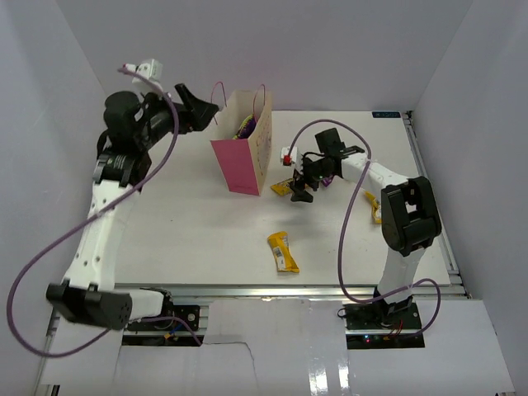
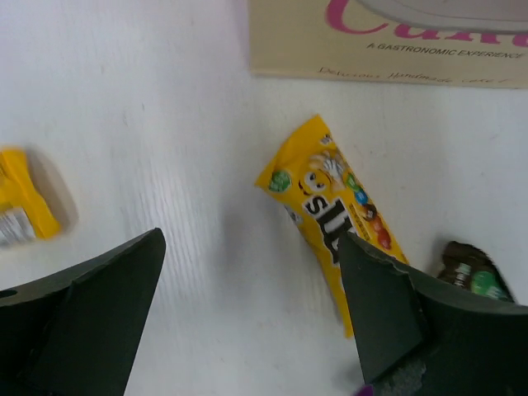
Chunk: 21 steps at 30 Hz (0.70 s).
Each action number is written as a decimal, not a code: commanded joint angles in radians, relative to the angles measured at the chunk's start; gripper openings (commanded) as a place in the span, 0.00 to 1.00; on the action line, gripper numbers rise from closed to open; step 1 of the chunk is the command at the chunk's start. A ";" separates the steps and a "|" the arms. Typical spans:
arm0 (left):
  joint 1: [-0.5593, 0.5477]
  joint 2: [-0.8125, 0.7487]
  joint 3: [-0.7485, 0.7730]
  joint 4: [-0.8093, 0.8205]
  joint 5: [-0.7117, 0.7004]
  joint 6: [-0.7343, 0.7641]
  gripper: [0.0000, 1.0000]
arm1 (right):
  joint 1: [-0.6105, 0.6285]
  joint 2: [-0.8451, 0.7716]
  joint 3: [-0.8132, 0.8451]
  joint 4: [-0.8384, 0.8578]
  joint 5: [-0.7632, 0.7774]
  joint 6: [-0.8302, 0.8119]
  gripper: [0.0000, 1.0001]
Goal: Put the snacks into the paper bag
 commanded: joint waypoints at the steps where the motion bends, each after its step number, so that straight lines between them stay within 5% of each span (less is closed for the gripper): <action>1: 0.000 -0.312 -0.169 -0.231 -0.243 0.102 0.98 | -0.029 0.012 0.026 -0.300 0.057 -0.643 0.91; 5: 0.000 -0.542 -0.386 -0.321 -0.350 -0.010 0.98 | -0.029 0.138 0.175 -0.455 0.071 -0.835 0.96; 11: 0.000 -0.715 -0.589 -0.402 -0.418 -0.229 0.98 | -0.017 0.327 0.465 -0.468 0.049 -0.661 0.91; 16: 0.002 -0.724 -0.695 -0.430 -0.361 -0.344 0.98 | -0.011 0.347 0.445 -0.445 0.077 -0.619 0.84; 21: 0.002 -0.758 -0.776 -0.425 -0.351 -0.407 0.98 | -0.012 0.313 0.329 -0.445 0.086 -0.596 0.54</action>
